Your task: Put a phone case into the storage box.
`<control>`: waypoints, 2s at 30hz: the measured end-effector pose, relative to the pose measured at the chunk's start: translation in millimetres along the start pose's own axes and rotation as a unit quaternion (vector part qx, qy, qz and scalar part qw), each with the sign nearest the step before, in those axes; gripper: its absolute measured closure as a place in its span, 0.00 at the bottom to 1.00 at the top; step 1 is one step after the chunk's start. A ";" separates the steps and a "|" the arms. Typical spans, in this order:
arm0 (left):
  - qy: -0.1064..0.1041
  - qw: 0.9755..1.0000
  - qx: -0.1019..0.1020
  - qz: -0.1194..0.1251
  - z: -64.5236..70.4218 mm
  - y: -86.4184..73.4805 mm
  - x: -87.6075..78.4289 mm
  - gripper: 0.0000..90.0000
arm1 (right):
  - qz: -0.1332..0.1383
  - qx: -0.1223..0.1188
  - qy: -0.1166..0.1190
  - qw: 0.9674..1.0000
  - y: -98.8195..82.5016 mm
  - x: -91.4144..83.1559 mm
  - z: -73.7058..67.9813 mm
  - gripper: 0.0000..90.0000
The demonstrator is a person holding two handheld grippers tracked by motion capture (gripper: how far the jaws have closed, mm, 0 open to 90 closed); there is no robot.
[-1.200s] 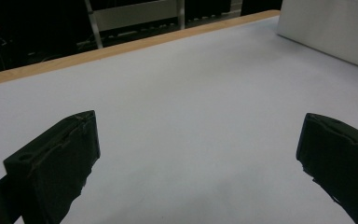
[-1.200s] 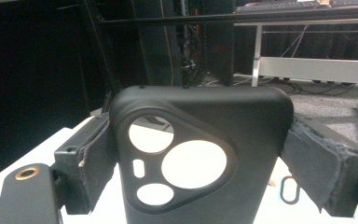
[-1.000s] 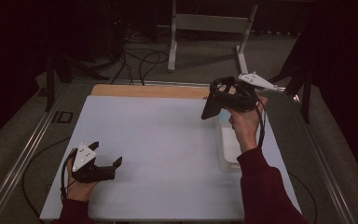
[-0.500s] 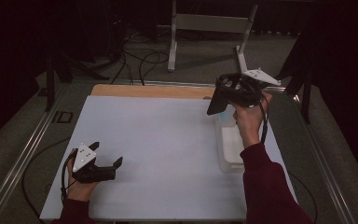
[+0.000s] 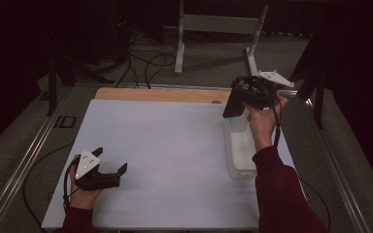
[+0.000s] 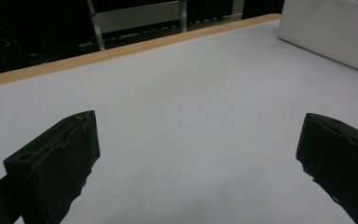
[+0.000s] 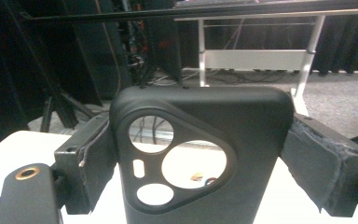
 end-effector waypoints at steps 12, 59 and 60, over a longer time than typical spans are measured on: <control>0.004 1.000 -0.003 0.005 -1.3 1.0 -1.5 0.00 | -0.017 -0.013 -0.035 0.999 -6.2 7.4 14.2 0.16; 0.002 1.000 -0.008 0.018 -2.8 3.8 -6.1 0.00 | -0.097 0.002 -0.082 0.992 -67.4 47.8 24.5 0.15; 0.002 1.000 -0.009 0.019 -2.8 3.9 -6.1 0.00 | -0.099 0.001 -0.083 0.992 -68.7 48.5 23.9 0.14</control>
Point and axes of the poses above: each handheld gripper's, and its own axes: x roughly forward along the jaws, y roughly out of its top, z roughly to its right, the point moved 6 cm from there along x, roughly forward along the jaws, and after that the axes turned 9 degrees about -x, right-handed, at the moved point
